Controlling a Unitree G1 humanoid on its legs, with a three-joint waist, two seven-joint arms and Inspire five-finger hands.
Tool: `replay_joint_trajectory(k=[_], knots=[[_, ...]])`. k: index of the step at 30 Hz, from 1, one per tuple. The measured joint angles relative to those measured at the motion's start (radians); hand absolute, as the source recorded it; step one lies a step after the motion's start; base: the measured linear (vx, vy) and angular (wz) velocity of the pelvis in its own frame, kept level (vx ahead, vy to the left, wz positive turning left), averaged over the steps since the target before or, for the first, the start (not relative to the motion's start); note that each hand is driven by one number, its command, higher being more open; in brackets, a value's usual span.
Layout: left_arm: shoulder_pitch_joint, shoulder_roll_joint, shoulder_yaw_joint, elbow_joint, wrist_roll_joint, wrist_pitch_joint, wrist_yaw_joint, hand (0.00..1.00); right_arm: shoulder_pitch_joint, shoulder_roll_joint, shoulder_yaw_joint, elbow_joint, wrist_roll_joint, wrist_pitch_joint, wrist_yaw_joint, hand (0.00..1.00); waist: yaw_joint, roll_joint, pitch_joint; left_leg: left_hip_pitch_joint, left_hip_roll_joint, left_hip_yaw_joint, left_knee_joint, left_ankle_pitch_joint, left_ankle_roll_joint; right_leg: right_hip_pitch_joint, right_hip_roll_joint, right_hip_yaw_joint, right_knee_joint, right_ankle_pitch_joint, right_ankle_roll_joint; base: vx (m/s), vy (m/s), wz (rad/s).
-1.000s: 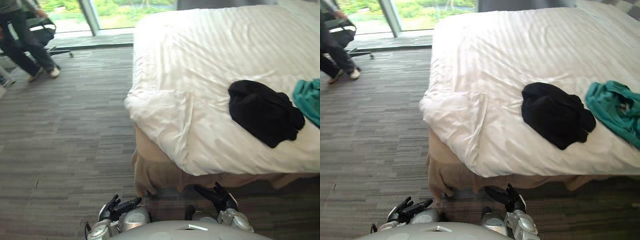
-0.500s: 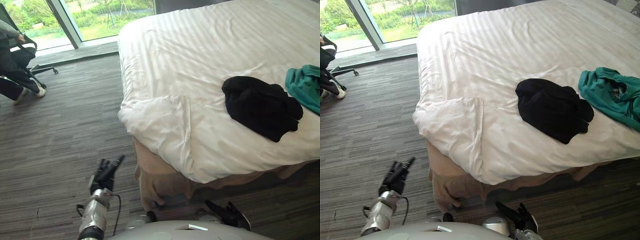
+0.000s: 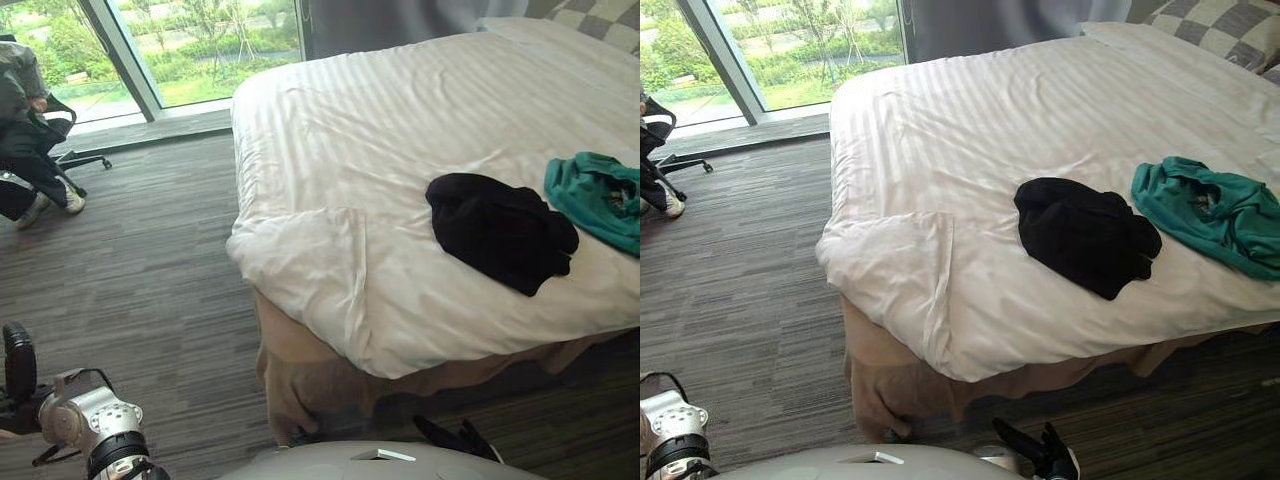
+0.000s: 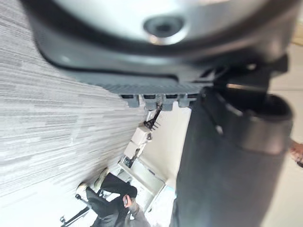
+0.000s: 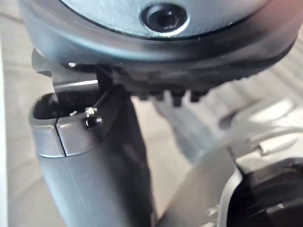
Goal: Tidy up the quilt and then pick up the clothes from the bed and put them into the laundry hamper
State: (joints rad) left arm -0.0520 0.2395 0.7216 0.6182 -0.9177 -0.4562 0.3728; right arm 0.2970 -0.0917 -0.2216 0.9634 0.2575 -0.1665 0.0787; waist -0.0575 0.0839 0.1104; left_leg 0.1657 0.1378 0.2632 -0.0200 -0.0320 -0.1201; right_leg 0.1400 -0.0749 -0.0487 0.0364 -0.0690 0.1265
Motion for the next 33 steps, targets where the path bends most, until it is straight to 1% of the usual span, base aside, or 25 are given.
replay_joint_trajectory(k=[2,3,4,6,8,9,10,11,13,14,15,16,17,20,22,23,24,26,27,28,30,31,32,33], knots=[[-0.023,0.045,-0.074,-0.030,0.137,0.045,-0.002,1.00,0.005,0.008,0.001,0.000,0.001,0.000,0.000,1.00,0.000,-0.012,-0.008,0.001,0.006,0.002,0.000,-0.001,-0.003,0.000,0.007,0.002,0.001,-0.002,-0.003,0.06,-0.027,-0.02],[-0.030,0.059,-0.094,-0.042,0.171,0.057,-0.005,1.00,0.006,0.009,0.001,0.000,0.001,0.000,0.000,1.00,0.000,-0.014,-0.009,0.001,0.007,0.003,0.000,-0.001,-0.003,-0.001,0.008,0.003,0.001,-0.002,-0.004,0.04,-0.021,-0.05],[-0.050,0.093,-0.147,-0.070,0.275,0.082,-0.020,1.00,0.006,0.010,-0.001,0.000,0.001,0.000,0.001,1.00,-0.002,-0.016,-0.010,0.002,0.007,0.006,0.000,-0.002,-0.004,-0.001,0.009,0.006,0.001,-0.002,-0.005,0.03,-0.011,-0.05],[-0.082,0.128,-0.206,-0.103,0.390,0.104,-0.046,1.00,0.008,0.009,-0.004,0.000,0.002,-0.001,0.002,1.00,-0.002,-0.014,-0.010,0.002,0.006,0.007,0.000,-0.002,-0.004,-0.002,0.008,0.007,0.001,-0.002,-0.005,0.01,-0.003,-0.02],[-0.140,0.192,-0.298,-0.140,0.556,0.123,-0.104,1.00,0.009,0.009,-0.016,0.000,0.002,-0.002,0.006,1.00,-0.004,-0.008,-0.010,0.002,0.004,0.013,0.000,-0.002,-0.004,-0.008,0.008,0.013,0.002,-0.002,-0.005,0.00,0.003,-0.07],[-0.154,0.206,-0.319,-0.150,0.593,0.132,-0.118,1.00,0.009,0.009,-0.025,0.000,0.002,-0.002,0.009,1.00,-0.005,-0.005,-0.011,0.001,0.002,0.015,-0.001,-0.002,-0.004,-0.015,0.008,0.016,0.003,-0.002,-0.005,-0.02,0.015,-0.10],[-0.187,0.231,-0.368,-0.158,0.657,0.139,-0.146,1.00,0.010,0.009,-0.046,0.000,0.001,-0.003,0.014,1.00,-0.008,-0.003,-0.013,0.001,-0.002,0.017,-0.001,-0.002,-0.004,-0.017,0.008,0.020,0.005,-0.002,-0.005,-0.02,0.015,-0.07],[-0.204,0.242,-0.395,-0.159,0.676,0.144,-0.160,1.00,0.011,0.009,-0.052,0.000,0.001,-0.003,0.017,1.00,-0.011,0.000,-0.014,0.001,-0.003,0.017,-0.001,-0.002,-0.004,-0.017,0.007,0.020,0.005,-0.002,-0.005,-0.02,0.015,-0.04],[-0.262,0.274,-0.489,-0.158,0.738,0.186,-0.216,1.00,0.012,0.009,-0.089,0.000,0.001,-0.002,0.024,1.00,-0.032,0.021,-0.014,0.000,-0.007,0.018,-0.002,-0.003,-0.003,-0.020,0.008,0.022,0.005,-0.002,-0.005,-0.01,-0.001,-0.02],[-0.276,0.278,-0.511,-0.158,0.748,0.198,-0.229,1.00,0.013,0.009,-0.097,0.001,0.000,-0.002,0.024,1.00,-0.037,0.026,-0.015,0.000,-0.008,0.018,-0.003,-0.003,-0.002,-0.023,0.008,0.024,0.005,-0.002,-0.005,-0.01,-0.005,-0.07],[-0.308,0.283,-0.555,-0.158,0.775,0.222,-0.254,1.00,0.014,0.009,-0.113,0.002,-0.004,0.000,0.026,1.00,-0.045,0.031,-0.017,-0.001,-0.007,0.018,-0.004,-0.003,-0.002,-0.029,0.009,0.027,0.006,-0.002,-0.005,-0.01,-0.006,-0.08],[-0.332,0.288,-0.583,-0.156,0.786,0.237,-0.269,1.00,0.014,0.011,-0.120,0.002,-0.006,0.001,0.030,1.00,-0.052,0.032,-0.017,-0.003,-0.007,0.018,-0.004,-0.003,-0.002,-0.033,0.010,0.029,0.008,-0.002,-0.005,0.00,-0.010,-0.10],[-0.369,0.297,-0.638,-0.154,0.817,0.272,-0.304,1.00,0.014,0.012,-0.130,0.002,-0.008,0.001,0.038,1.00,-0.062,0.033,-0.017,-0.004,-0.006,0.019,-0.004,-0.003,-0.002,-0.037,0.012,0.031,0.009,-0.002,-0.005,0.00,-0.011,-0.07],[-0.414,0.312,-0.722,-0.146,0.874,0.323,-0.366,1.00,0.015,0.012,-0.144,0.002,-0.015,0.003,0.047,1.00,-0.082,0.033,-0.017,-0.004,-0.008,0.023,-0.010,-0.003,-0.002,-0.043,0.013,0.036,0.010,-0.001,-0.005,0.01,-0.006,-0.06],[-0.443,0.324,-0.767,-0.126,0.905,0.362,-0.403,1.00,0.015,0.012,-0.155,0.002,-0.017,0.004,0.053,1.00,-0.084,0.035,-0.015,-0.004,-0.010,0.034,-0.015,-0.003,-0.002,-0.053,0.014,0.048,0.011,0.002,-0.006,0.02,0.011,-0.14],[-0.469,0.326,-0.792,-0.103,0.936,0.391,-0.434,1.00,0.015,0.011,-0.163,0.003,-0.018,0.007,0.056,1.00,-0.086,0.037,-0.011,-0.004,-0.012,0.035,-0.017,-0.002,-0.002,-0.054,0.013,0.052,0.011,0.003,-0.006,0.01,0.013,-0.10],[-0.478,0.330,-0.806,-0.093,0.945,0.404,-0.447,1.00,0.015,0.010,-0.164,0.003,-0.018,0.007,0.058,1.00,-0.088,0.038,-0.009,-0.004,-0.013,0.035,-0.017,-0.002,-0.002,-0.055,0.012,0.052,0.011,0.004,-0.006,0.01,0.016,-0.05],[-0.506,0.343,-0.868,-0.052,0.988,0.436,-0.501,1.00,0.012,0.009,-0.172,0.003,-0.019,0.008,0.064,1.00,-0.092,0.042,0.000,-0.008,-0.019,0.035,-0.017,-0.002,-0.001,-0.062,0.007,0.054,0.011,0.005,-0.004,0.00,0.000,0.00],[-0.507,0.349,-0.881,-0.046,1.003,0.441,-0.515,1.00,0.011,0.008,-0.172,0.003,-0.019,0.008,0.064,1.00,-0.095,0.043,0.000,-0.012,-0.020,0.034,-0.017,-0.002,0.000,-0.066,0.006,0.054,0.011,0.005,-0.003,0.00,0.000,0.00],[-0.509,0.358,-0.903,-0.032,1.009,0.452,-0.538,1.00,0.006,0.007,-0.172,0.002,-0.018,0.008,0.064,1.00,-0.107,0.045,0.004,-0.020,-0.022,0.033,-0.017,0.000,0.002,-0.073,0.004,0.054,0.011,0.007,-0.002,0.00,0.000,0.00],[-0.516,0.360,-0.929,-0.015,1.026,0.480,-0.577,1.00,-0.003,0.001,-0.173,-0.001,-0.018,0.009,0.065,1.00,-0.111,0.056,0.017,-0.030,-0.026,0.035,-0.017,0.003,0.007,-0.086,0.000,0.056,0.013,0.012,-0.002,-0.02,0.009,-0.01],[-0.534,0.360,-0.959,0.000,1.053,0.499,-0.603,1.00,-0.010,-0.010,-0.172,-0.009,-0.018,0.014,0.066,1.00,-0.113,0.068,0.027,-0.050,-0.032,0.034,-0.017,0.009,0.014,-0.108,-0.006,0.056,0.016,0.015,0.001,-0.06,0.030,-0.03],[-0.546,0.360,-0.974,0.002,1.076,0.514,-0.623,1.00,-0.030,-0.029,-0.172,-0.026,-0.018,0.027,0.068,1.00,-0.120,0.082,0.052,-0.070,-0.040,0.036,-0.017,0.015,0.023,-0.136,-0.013,0.065,0.028,0.016,0.004,-0.09,0.042,-0.02],[-0.548,0.360,-0.976,0.001,1.080,0.517,-0.626,1.00,-0.034,-0.032,-0.172,-0.029,-0.018,0.029,0.067,1.00,-0.121,0.085,0.057,-0.074,-0.041,0.037,-0.017,0.016,0.025,-0.143,-0.014,0.066,0.033,0.016,0.004,-0.10,0.051,-0.15]])
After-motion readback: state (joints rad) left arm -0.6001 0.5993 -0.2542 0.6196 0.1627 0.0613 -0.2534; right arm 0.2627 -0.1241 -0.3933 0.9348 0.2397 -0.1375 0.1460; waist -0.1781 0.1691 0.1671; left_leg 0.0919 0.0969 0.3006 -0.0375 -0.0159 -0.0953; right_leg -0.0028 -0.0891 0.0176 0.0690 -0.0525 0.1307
